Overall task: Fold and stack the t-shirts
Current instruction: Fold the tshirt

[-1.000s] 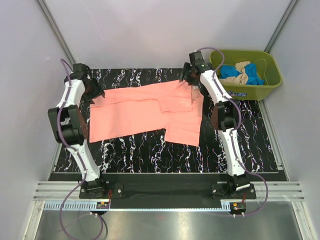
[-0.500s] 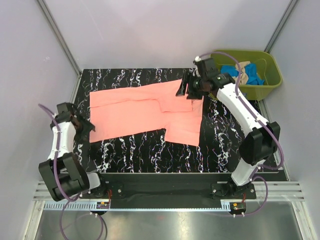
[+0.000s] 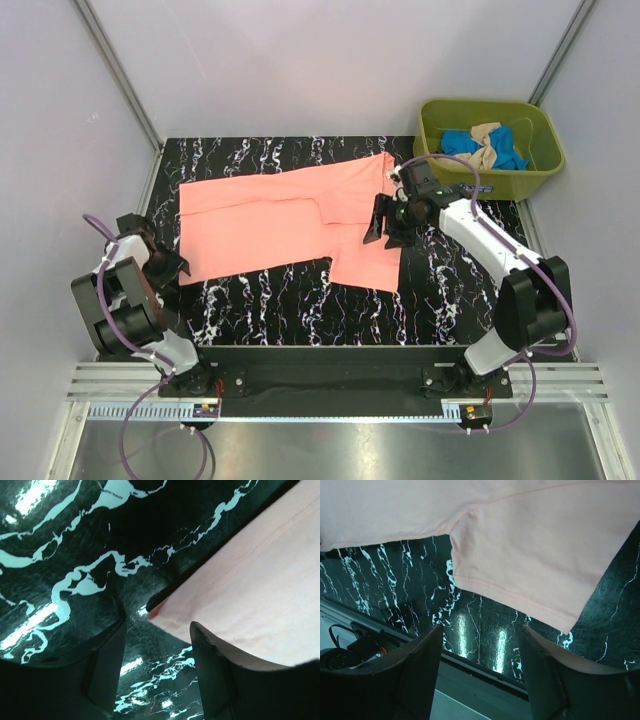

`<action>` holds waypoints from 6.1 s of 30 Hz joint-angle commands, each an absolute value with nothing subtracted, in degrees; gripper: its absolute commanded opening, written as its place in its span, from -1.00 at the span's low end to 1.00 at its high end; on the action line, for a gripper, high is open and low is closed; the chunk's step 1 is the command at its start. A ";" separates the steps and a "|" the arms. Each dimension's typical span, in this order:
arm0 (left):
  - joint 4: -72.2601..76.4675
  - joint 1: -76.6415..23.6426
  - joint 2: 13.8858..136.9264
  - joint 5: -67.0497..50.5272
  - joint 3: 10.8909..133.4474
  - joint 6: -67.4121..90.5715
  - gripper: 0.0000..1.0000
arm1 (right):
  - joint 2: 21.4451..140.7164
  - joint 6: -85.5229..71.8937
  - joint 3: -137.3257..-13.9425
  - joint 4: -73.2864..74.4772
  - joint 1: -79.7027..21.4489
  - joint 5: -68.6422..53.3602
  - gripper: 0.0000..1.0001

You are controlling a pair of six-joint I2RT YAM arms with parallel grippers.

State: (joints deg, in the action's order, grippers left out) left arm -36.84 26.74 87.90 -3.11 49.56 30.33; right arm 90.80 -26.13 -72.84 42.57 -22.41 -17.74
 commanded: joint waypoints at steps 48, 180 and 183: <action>-34.28 28.48 88.07 -8.26 53.88 27.77 -1.00 | 100.37 -26.37 -59.68 33.76 -11.69 -13.36 -0.02; -43.77 22.32 119.26 -8.87 93.78 36.30 -1.00 | 130.78 -22.50 -121.38 54.05 -7.47 -2.29 -1.00; -43.42 22.15 119.97 -9.84 94.31 36.04 -1.00 | 130.96 -22.67 -121.73 53.79 -7.38 -1.94 -1.00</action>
